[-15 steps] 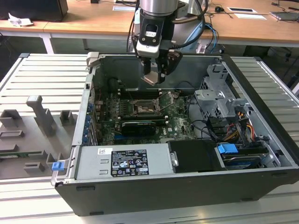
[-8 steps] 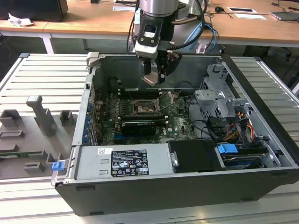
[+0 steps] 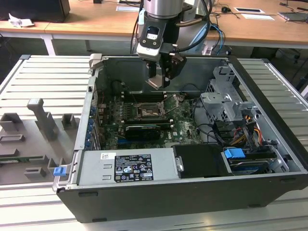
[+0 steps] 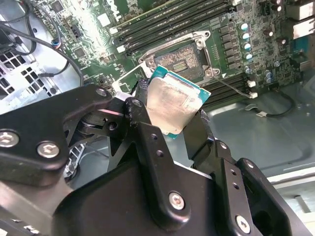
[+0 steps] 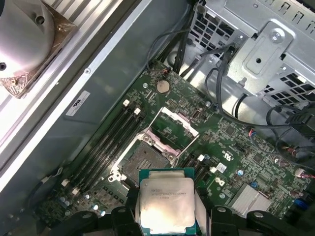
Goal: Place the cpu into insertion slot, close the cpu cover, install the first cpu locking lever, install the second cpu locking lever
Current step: 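Place the cpu into insertion slot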
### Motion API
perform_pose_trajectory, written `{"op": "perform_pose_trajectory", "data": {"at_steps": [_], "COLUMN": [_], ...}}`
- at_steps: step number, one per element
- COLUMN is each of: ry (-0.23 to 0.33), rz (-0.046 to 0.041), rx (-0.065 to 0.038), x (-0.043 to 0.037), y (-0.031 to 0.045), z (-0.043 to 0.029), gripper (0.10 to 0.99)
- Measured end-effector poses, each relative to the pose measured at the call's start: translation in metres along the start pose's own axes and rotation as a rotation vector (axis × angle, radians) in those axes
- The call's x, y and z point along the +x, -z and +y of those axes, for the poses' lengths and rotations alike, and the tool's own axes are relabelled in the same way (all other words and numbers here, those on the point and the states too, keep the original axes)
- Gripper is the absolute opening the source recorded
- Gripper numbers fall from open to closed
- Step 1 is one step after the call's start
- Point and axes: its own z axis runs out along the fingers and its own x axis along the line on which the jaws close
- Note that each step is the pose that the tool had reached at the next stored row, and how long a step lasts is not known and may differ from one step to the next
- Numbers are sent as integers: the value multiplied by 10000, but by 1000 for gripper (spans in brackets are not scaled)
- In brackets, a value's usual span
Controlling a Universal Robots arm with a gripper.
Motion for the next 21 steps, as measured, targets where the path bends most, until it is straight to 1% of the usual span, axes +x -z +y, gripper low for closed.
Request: {"op": "perform_pose_trajectory", "data": {"at_steps": [5,9,11,12,15,21], "ry": [-335,-975,-1329,-1418,-1490,-1578], "rz": [-27,-77,-105,-112,-118,-124], "rx": [-5,-14,-19,-20,-22,-22], "x": [0,-1,-1,-1,-2,-2], "y": [-15,-43,-64,-80,-112,-141], "z": [-1,-3,-5,-6,-9,-11], "gripper": [533,533,533,533,533,533]}}
